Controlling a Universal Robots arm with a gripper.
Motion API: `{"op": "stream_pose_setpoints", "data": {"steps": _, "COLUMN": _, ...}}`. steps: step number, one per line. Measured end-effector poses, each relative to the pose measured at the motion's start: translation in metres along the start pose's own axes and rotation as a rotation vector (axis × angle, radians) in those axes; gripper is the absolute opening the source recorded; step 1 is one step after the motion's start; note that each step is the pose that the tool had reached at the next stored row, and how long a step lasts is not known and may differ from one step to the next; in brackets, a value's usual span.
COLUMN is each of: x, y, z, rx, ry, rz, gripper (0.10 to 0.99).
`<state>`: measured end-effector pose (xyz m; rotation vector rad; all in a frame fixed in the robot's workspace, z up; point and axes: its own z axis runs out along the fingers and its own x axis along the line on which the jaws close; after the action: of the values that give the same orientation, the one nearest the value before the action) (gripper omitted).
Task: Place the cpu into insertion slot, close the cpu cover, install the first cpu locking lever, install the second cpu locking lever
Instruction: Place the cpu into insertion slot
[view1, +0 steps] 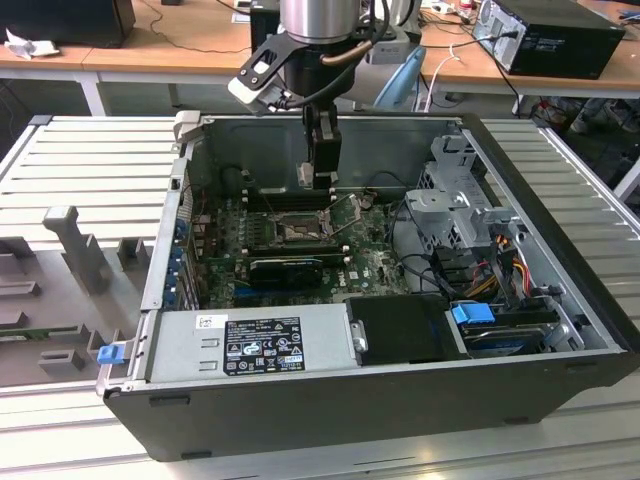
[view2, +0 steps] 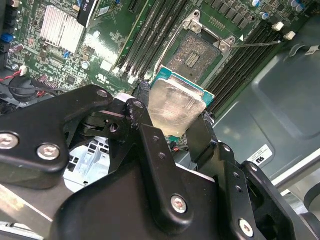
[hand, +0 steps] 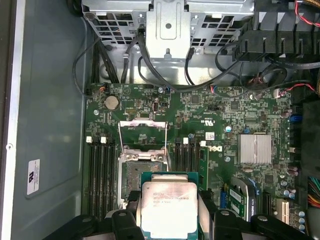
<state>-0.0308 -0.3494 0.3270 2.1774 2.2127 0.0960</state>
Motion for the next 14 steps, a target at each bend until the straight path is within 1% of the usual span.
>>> {"op": "stream_pose_setpoints", "data": {"steps": 3, "x": 0.0, "y": -0.0001, "z": 0.0011, "rx": 0.001, "ry": -0.0002, "rz": 0.001, "gripper": 0.541}}
{"op": "stream_pose_setpoints", "data": {"steps": 14, "x": -0.0001, "y": -0.0006, "z": 0.0091, "rx": 0.006, "ry": -0.0003, "rz": 0.004, "gripper": 0.541}}
